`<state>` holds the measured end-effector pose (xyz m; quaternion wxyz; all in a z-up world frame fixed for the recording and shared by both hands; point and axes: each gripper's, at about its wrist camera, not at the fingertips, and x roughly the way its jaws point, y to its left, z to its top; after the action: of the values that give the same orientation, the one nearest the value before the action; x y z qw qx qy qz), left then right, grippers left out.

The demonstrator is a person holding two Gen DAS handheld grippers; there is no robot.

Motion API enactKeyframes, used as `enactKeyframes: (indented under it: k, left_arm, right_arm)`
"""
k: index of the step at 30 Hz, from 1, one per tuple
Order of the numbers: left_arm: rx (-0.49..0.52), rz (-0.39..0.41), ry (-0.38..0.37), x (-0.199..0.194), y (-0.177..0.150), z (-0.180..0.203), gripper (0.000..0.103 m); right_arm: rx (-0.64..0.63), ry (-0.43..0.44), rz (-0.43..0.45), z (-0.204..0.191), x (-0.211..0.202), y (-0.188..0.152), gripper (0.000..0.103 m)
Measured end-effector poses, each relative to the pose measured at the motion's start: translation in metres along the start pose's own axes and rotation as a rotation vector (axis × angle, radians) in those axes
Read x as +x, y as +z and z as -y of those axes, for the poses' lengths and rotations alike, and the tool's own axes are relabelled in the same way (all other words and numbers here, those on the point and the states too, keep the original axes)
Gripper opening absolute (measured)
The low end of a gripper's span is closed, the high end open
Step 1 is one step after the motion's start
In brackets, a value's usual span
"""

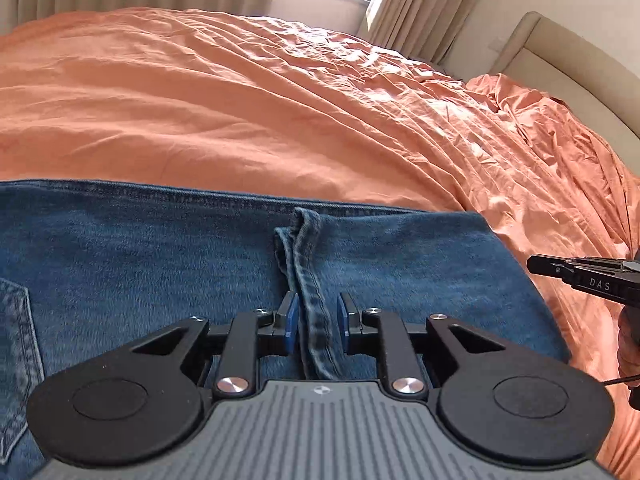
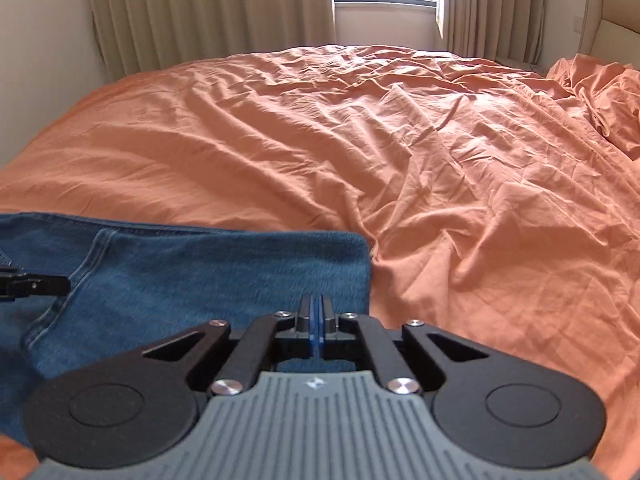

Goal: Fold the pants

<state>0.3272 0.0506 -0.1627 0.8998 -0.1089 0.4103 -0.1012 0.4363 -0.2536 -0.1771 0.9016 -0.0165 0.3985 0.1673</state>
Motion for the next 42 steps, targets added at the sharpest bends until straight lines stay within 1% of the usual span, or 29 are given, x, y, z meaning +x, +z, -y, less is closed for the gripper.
enactKeyframes:
  k: [2,6,7,9,11,12,15,17,19,21,22,24,26,28,31,34,36,37,41,42]
  left_arm:
    - [0.009,-0.002,-0.001,-0.009,-0.010,0.006,0.022]
    - [-0.004,-0.026,0.013,-0.012,-0.027,0.010,0.022]
    - [-0.012,-0.035,0.018,-0.011,-0.029,0.009,0.022]
    - [-0.007,-0.040,0.035,-0.008,-0.037,0.009,0.025]
    - [-0.024,-0.058,0.036,-0.001,-0.042,0.006,0.026]
    - [-0.025,-0.060,0.039,0.003,-0.044,0.005,0.026]
    - [-0.016,-0.057,0.057,0.008,-0.049,0.007,0.028]
    - [-0.015,-0.060,0.064,0.008,-0.048,0.008,0.029]
    - [-0.022,-0.065,0.064,0.004,-0.045,0.009,0.030]
    - [-0.019,-0.057,0.068,-0.007,-0.042,0.011,0.033]
    - [-0.009,-0.046,0.069,-0.015,-0.041,0.012,0.033]
    - [0.011,-0.011,0.069,-0.037,-0.043,0.012,0.033]
    - [0.015,0.012,0.086,-0.056,-0.044,0.008,0.034]
    - [-0.022,0.035,0.107,-0.075,-0.046,-0.004,0.036]
    - [-0.114,0.063,0.135,-0.100,-0.049,-0.026,0.038]
    - [-0.213,0.103,0.196,-0.123,-0.052,-0.054,0.039]
    - [-0.296,0.138,0.219,-0.138,-0.056,-0.076,0.040]
    - [-0.358,0.159,0.229,-0.146,-0.058,-0.090,0.042]
    - [-0.556,0.262,0.242,-0.177,-0.077,-0.140,0.051]
    - [-0.600,0.287,0.248,-0.184,-0.083,-0.152,0.052]
  right_arm:
    - [-0.010,0.029,-0.040,0.001,-0.013,-0.012,0.000]
    - [-0.036,0.032,-0.101,-0.002,-0.025,-0.040,0.000]
    - [-0.045,0.027,-0.116,-0.004,-0.025,-0.046,0.000]
    - [-0.043,0.027,-0.158,-0.005,-0.019,-0.059,0.000]
    - [-0.049,0.025,-0.193,-0.004,-0.008,-0.071,0.000]
    - [-0.049,0.028,-0.191,-0.002,-0.003,-0.076,0.000]
    - [-0.038,0.029,-0.212,-0.002,0.002,-0.076,0.000]
    - [-0.067,0.013,-0.233,-0.007,0.002,-0.071,0.000]
    - [-0.113,-0.023,-0.245,-0.017,0.001,-0.066,0.000]
    - [-0.175,-0.066,-0.226,-0.030,-0.007,-0.062,0.000]
    - [-0.227,-0.085,-0.182,-0.038,-0.014,-0.058,0.000]
    - [-0.302,-0.072,-0.106,-0.055,-0.030,-0.058,0.000]
    - [-0.336,-0.045,-0.046,-0.076,-0.043,-0.058,0.000]
    - [-0.330,-0.009,-0.003,-0.099,-0.050,-0.057,0.000]
    - [-0.301,0.060,0.052,-0.136,-0.052,-0.056,0.000]
    - [-0.253,0.109,0.076,-0.169,-0.045,-0.056,0.000]
    - [-0.202,0.145,0.087,-0.187,-0.037,-0.054,0.001]
    - [-0.174,0.157,0.094,-0.196,-0.032,-0.053,0.001]
    - [-0.126,0.174,0.099,-0.217,-0.012,-0.058,0.001]
    - [-0.125,0.170,0.093,-0.219,-0.006,-0.060,0.001]
